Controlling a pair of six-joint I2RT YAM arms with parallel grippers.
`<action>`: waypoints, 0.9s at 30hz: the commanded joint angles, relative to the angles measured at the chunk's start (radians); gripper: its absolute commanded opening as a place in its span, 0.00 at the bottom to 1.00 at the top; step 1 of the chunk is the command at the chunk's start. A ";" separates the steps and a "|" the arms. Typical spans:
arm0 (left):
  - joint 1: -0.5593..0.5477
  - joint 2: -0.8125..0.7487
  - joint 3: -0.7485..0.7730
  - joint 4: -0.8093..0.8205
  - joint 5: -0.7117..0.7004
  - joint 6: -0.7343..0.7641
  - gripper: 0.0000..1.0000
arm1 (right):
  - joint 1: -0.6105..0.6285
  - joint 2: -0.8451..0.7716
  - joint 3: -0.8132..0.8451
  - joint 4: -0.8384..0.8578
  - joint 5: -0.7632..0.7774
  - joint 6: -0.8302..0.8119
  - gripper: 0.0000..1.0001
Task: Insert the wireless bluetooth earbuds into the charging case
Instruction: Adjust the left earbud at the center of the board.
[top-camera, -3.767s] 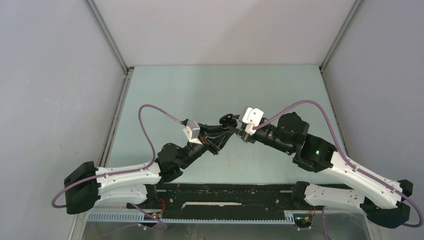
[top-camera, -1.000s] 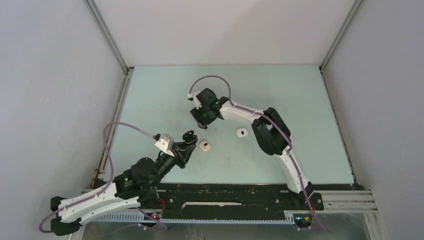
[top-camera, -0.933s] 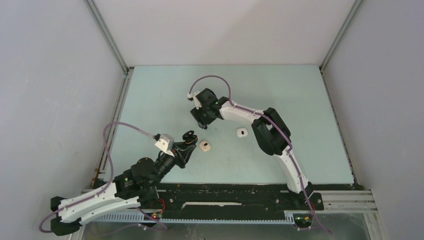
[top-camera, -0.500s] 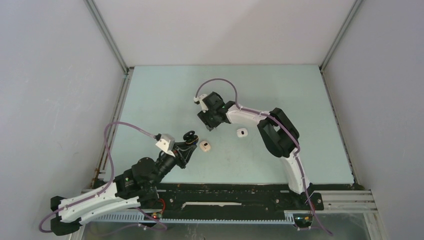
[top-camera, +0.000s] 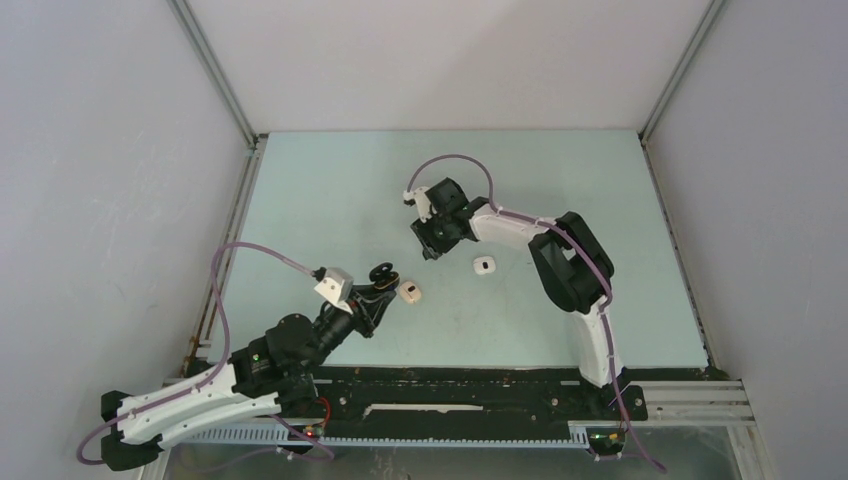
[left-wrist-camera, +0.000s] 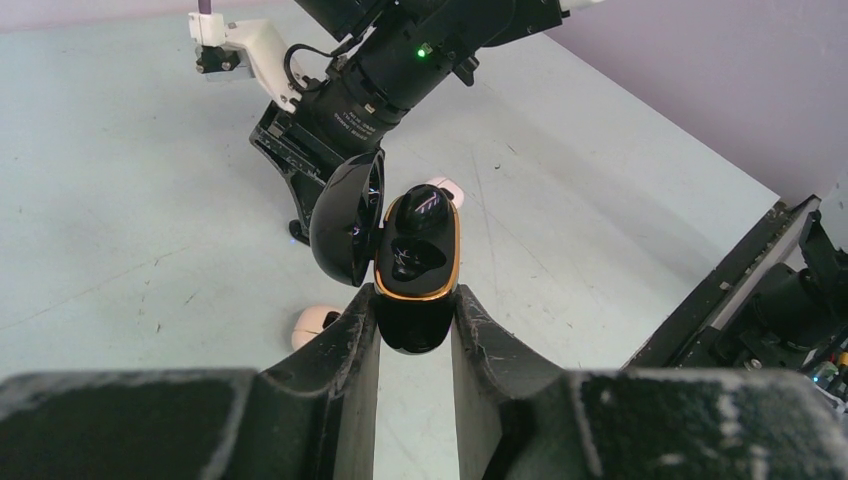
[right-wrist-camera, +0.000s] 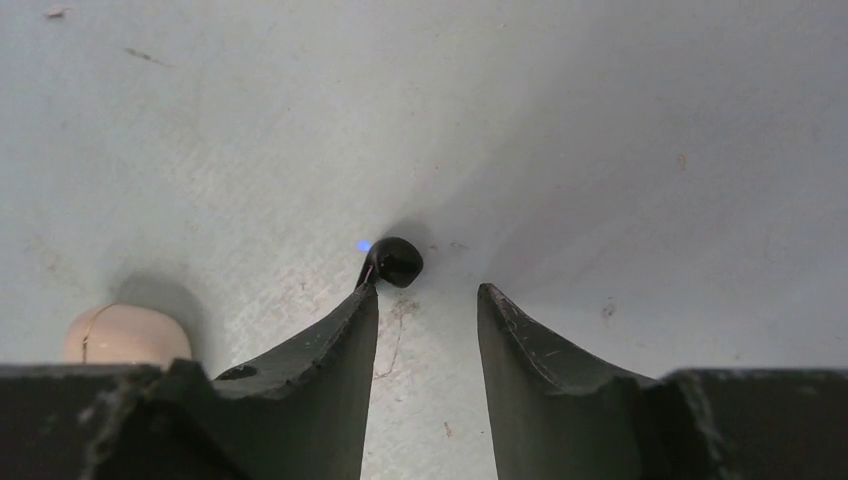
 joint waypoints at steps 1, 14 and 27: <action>-0.004 0.001 0.008 0.055 0.017 -0.003 0.00 | -0.039 -0.026 0.009 0.015 -0.181 -0.028 0.41; -0.004 0.026 0.006 0.083 0.022 -0.004 0.00 | -0.087 0.062 0.113 -0.096 -0.243 -0.148 0.40; -0.004 -0.004 -0.015 0.084 0.014 -0.007 0.00 | -0.022 0.132 0.198 -0.183 -0.187 -0.218 0.42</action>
